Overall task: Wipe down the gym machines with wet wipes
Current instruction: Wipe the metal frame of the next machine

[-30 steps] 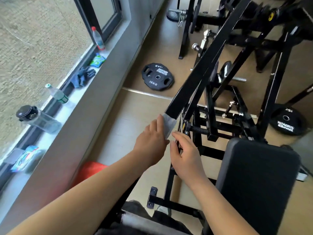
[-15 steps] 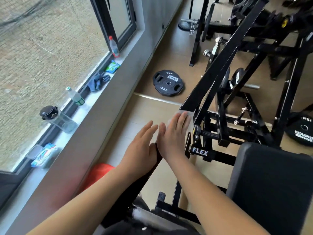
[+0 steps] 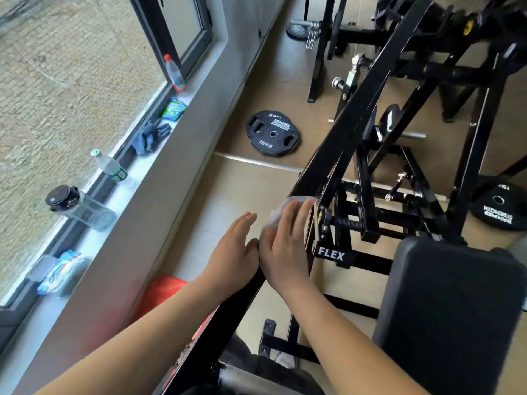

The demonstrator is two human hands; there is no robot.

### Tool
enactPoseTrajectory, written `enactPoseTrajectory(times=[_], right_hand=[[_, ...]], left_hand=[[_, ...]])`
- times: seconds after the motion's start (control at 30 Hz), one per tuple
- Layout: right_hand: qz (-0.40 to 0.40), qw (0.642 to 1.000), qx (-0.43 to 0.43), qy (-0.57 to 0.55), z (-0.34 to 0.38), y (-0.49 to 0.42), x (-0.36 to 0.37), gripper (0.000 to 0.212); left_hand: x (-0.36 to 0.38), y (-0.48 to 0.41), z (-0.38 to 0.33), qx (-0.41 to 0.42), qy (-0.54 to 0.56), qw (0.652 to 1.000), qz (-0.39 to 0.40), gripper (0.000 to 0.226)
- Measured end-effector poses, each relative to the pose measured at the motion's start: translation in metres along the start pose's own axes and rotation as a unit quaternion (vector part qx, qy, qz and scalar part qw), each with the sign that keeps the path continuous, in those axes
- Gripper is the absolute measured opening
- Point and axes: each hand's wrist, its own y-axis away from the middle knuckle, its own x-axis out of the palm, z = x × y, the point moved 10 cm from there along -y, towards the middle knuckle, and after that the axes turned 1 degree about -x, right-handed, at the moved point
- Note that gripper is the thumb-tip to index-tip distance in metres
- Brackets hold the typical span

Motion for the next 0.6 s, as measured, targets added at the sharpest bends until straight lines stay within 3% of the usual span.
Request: enactPoseTrajectory(times=[0.3, 0.47, 0.6], right_hand=[[0.007, 0.997, 0.072, -0.008, -0.034, -0.111, -0.045, 0.077], [0.012, 0.999, 0.038, 0.000, -0.011, -0.041, -0.008, 0.076], [0.081, 0.995, -0.023, 0.050, 0.019, 0.056, 0.037, 0.073]], left_hand=[[-0.008, 0.003, -0.002, -0.018, 0.016, 1.000, -0.009, 0.052], [-0.011, 0.025, 0.015, -0.045, 0.025, 0.999, -0.020, 0.053], [-0.019, 0.044, 0.034, -0.071, 0.050, 0.996, -0.033, 0.051]])
